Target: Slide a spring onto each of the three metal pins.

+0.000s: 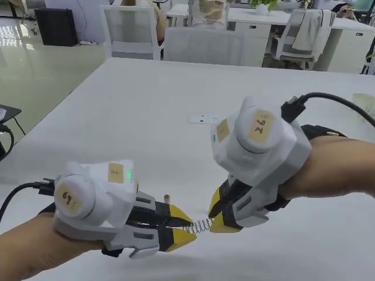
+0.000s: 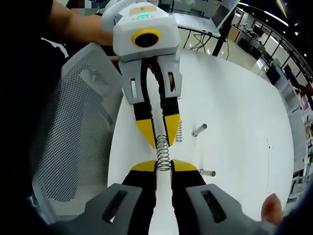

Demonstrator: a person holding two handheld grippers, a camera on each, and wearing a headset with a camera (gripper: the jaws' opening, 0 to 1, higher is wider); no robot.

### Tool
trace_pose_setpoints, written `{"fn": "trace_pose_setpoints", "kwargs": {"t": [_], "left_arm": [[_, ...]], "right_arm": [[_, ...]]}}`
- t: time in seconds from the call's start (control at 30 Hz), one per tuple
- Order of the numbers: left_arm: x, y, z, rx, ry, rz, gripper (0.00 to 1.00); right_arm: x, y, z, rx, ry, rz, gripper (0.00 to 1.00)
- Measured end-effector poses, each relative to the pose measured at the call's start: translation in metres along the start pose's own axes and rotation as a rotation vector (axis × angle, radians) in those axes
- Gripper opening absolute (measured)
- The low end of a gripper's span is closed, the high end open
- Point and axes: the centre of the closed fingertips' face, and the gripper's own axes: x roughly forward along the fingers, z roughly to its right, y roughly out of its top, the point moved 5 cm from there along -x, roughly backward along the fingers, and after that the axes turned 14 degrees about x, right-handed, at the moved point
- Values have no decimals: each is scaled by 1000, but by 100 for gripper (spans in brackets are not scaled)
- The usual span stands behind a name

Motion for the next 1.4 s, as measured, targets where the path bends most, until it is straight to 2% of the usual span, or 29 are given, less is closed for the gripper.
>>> {"fn": "trace_pose_setpoints", "kwargs": {"t": [0.5,1.1,1.4], "left_arm": [[0,2,0,-8,4,5,2],[-1,0,-1,-12,13,6,2],[-1,3,-3,-13,17,25,2]], "right_arm": [[-6,21,-7,-51,-15,40,8],[-2,18,-3,-18,-2,71,11],[3,13,0,28,19,105,11]]}}
